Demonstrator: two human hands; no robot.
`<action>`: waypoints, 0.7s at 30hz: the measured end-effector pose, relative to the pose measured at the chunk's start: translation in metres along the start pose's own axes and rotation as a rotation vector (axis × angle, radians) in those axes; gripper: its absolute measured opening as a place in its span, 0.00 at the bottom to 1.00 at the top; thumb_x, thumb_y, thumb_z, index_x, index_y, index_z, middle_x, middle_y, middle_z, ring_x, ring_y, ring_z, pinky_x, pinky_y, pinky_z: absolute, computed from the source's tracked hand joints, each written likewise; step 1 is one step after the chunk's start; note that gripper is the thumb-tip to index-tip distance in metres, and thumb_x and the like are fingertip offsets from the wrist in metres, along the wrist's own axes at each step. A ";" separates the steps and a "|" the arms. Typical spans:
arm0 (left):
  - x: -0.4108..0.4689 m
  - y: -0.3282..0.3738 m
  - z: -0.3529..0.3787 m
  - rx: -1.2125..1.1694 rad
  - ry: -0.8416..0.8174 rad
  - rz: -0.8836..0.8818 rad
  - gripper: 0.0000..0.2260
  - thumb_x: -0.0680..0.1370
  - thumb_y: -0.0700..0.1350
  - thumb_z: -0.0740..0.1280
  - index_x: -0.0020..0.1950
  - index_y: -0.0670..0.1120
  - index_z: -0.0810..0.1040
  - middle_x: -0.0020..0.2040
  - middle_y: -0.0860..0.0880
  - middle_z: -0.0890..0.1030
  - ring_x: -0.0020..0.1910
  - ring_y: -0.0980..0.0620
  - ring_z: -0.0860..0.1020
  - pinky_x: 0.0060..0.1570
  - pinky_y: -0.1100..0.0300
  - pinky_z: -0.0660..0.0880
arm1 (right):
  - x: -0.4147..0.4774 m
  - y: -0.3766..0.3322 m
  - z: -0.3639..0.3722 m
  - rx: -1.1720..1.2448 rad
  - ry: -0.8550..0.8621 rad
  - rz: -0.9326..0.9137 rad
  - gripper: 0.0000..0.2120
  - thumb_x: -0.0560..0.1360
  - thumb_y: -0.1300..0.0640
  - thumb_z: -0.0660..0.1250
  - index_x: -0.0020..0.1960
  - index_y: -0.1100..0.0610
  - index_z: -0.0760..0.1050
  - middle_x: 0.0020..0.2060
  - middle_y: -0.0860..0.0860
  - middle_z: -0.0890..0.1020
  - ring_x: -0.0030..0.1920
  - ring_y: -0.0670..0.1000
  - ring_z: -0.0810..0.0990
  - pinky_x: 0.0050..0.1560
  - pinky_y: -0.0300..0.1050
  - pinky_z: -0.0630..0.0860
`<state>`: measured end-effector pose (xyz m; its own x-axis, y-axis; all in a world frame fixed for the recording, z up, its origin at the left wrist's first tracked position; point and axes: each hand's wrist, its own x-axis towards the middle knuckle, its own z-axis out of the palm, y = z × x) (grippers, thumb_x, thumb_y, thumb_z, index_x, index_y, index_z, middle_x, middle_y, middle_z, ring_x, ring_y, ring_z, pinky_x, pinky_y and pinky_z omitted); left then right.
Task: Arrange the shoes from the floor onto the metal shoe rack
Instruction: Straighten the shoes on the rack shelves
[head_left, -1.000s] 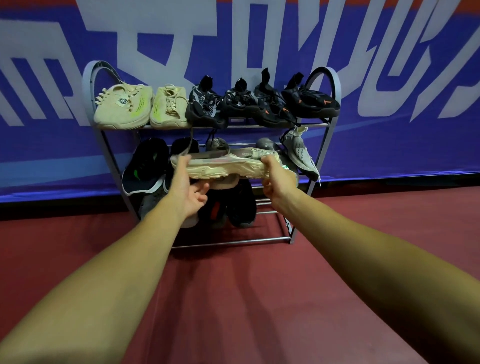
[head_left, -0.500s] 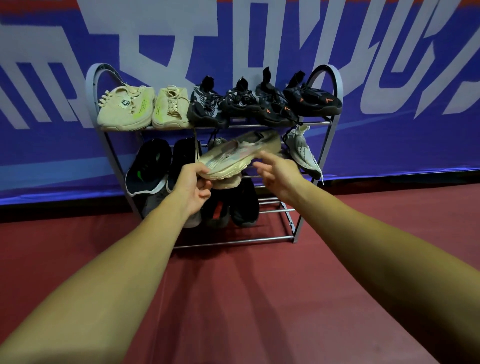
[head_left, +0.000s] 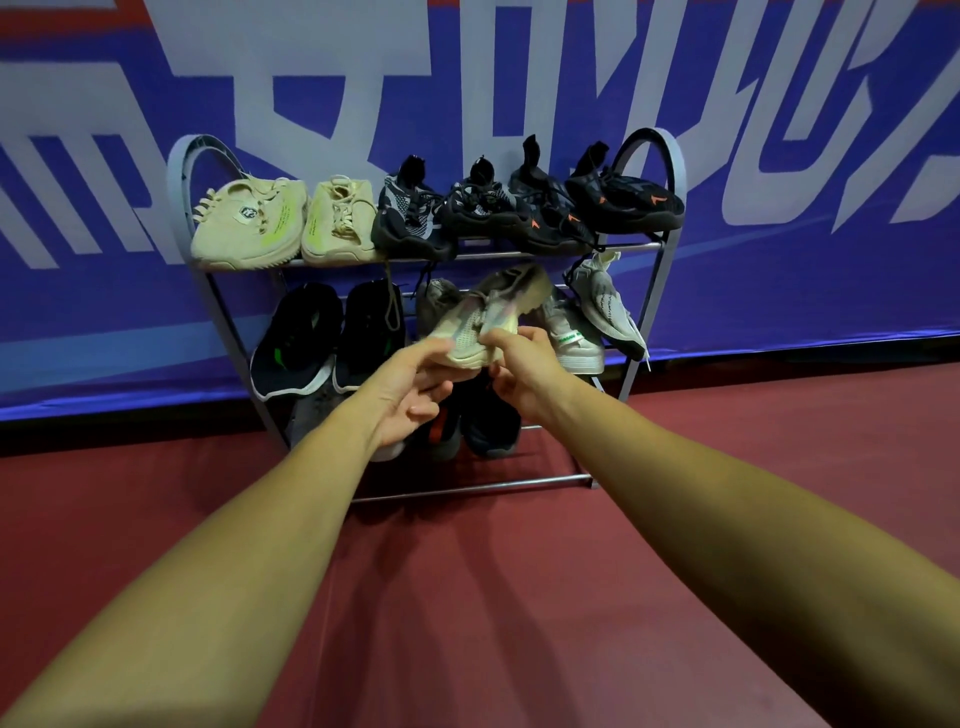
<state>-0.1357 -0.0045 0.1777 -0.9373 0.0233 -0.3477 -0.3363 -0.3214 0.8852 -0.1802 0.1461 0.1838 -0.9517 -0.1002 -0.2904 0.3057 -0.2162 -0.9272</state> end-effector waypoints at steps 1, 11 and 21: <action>0.001 0.000 -0.001 0.001 0.001 -0.013 0.14 0.77 0.51 0.68 0.59 0.45 0.80 0.57 0.39 0.84 0.34 0.56 0.73 0.21 0.67 0.53 | 0.002 0.000 -0.003 0.014 0.013 0.006 0.17 0.74 0.60 0.71 0.59 0.53 0.68 0.38 0.51 0.75 0.26 0.46 0.69 0.23 0.37 0.63; 0.018 -0.006 0.029 -0.119 0.165 0.041 0.04 0.77 0.36 0.68 0.44 0.42 0.76 0.30 0.47 0.82 0.23 0.61 0.74 0.14 0.69 0.53 | 0.002 0.006 -0.023 0.182 -0.055 0.012 0.07 0.73 0.60 0.74 0.47 0.59 0.77 0.27 0.48 0.74 0.23 0.43 0.67 0.27 0.35 0.64; 0.019 -0.021 0.026 0.051 0.300 -0.008 0.12 0.75 0.52 0.74 0.42 0.45 0.80 0.34 0.51 0.80 0.26 0.59 0.73 0.16 0.69 0.53 | 0.010 0.007 -0.034 0.158 -0.007 0.042 0.07 0.72 0.67 0.69 0.43 0.57 0.74 0.31 0.50 0.75 0.23 0.42 0.70 0.24 0.34 0.63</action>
<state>-0.1487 0.0272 0.1611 -0.8687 -0.2571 -0.4234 -0.3545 -0.2741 0.8940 -0.1889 0.1769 0.1662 -0.9380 -0.1191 -0.3257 0.3465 -0.3621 -0.8654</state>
